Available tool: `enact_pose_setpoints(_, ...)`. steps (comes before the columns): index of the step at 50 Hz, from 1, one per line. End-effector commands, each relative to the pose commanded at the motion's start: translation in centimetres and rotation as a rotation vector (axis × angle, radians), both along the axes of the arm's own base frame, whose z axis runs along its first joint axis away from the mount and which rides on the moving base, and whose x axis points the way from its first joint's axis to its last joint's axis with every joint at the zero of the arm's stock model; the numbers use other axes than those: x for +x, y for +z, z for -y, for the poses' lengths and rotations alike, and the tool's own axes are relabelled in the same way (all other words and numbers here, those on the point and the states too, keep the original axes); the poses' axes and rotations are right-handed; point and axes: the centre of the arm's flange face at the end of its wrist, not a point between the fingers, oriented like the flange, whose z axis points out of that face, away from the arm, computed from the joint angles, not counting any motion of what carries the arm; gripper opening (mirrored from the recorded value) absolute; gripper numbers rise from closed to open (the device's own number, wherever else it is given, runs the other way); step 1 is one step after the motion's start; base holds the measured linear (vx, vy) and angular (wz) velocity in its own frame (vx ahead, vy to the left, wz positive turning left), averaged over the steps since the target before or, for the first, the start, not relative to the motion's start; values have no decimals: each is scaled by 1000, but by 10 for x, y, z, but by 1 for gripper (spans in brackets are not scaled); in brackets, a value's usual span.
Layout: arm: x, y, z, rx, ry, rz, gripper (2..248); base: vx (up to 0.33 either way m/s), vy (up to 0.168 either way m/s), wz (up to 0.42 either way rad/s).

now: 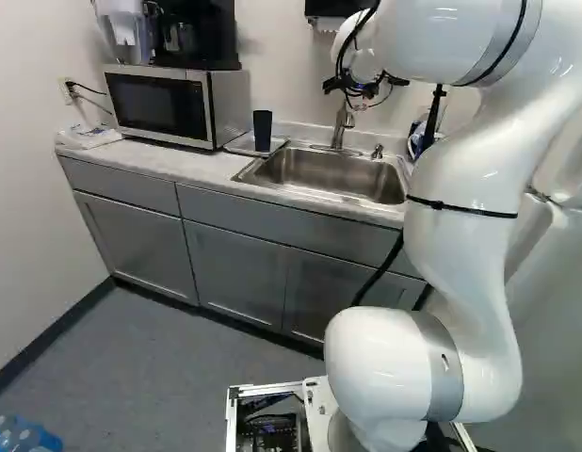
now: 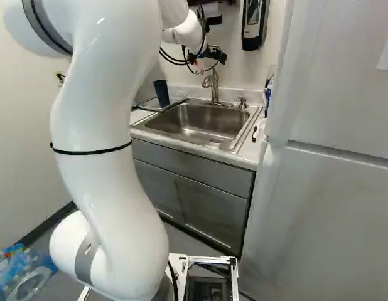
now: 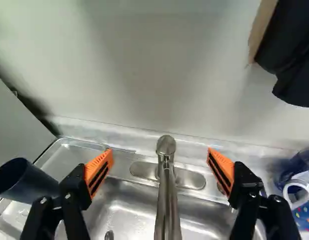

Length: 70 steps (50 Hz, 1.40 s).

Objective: Rinse the cup and place it in the tray

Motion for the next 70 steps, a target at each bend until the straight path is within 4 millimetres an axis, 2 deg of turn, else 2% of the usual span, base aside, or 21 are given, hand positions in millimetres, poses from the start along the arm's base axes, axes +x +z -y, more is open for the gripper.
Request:
enact_pose_setpoints(22,-49,-7,2,36,-7,-143,247,0,0,0)
enact_pose_setpoints(55,-132,-25,-7,114,2,-434,247,0,0,0)
enact_pose_setpoints(63,-146,-25,-9,116,-2,-434,247,0,0,0)
enact_pose_setpoints(70,-147,-25,-9,116,-2,-434,247,0,0,0)
